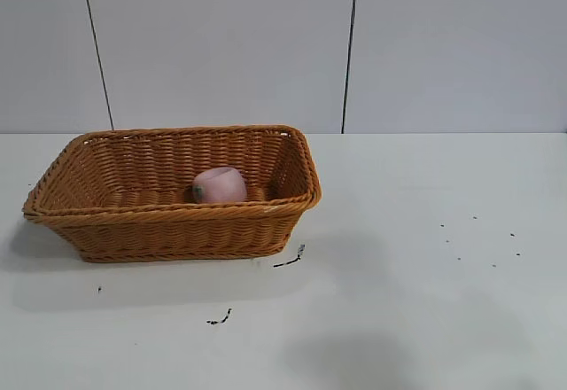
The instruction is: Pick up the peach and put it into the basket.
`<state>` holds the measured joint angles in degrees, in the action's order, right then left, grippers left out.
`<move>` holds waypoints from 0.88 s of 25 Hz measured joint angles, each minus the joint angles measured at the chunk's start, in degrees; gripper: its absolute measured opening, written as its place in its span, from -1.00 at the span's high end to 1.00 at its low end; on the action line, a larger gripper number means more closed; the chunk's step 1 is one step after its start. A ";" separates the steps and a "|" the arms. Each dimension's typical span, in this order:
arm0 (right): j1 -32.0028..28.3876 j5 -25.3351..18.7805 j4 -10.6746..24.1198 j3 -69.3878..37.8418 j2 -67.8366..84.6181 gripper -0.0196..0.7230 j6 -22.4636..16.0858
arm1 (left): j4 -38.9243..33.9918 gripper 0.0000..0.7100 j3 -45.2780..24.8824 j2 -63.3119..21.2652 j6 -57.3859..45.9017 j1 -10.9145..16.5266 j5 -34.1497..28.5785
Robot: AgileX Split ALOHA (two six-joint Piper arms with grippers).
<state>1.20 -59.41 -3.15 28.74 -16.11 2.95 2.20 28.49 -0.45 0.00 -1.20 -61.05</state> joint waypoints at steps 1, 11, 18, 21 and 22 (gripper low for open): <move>0.00 0.35 0.00 -0.12 1.66 -0.92 0.00 | 0.00 -0.95 0.00 0.00 0.00 0.00 0.00; 0.00 0.51 0.00 -0.31 15.48 -0.92 0.00 | 0.00 -0.95 0.00 0.00 0.00 0.00 0.00; 0.00 0.51 0.00 -0.31 16.34 -0.92 0.00 | 0.00 -0.95 0.00 0.00 0.00 0.00 0.00; 0.00 0.51 0.00 -0.31 16.34 -0.92 0.00 | 0.00 -0.95 0.00 0.00 0.00 0.00 0.00; 0.00 0.51 0.00 -0.31 16.34 -0.92 0.00 | 0.00 -0.95 0.00 0.00 0.00 0.00 0.00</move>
<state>1.20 -58.90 -3.15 28.43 0.23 2.95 2.20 28.49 -0.45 0.00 -1.20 -61.05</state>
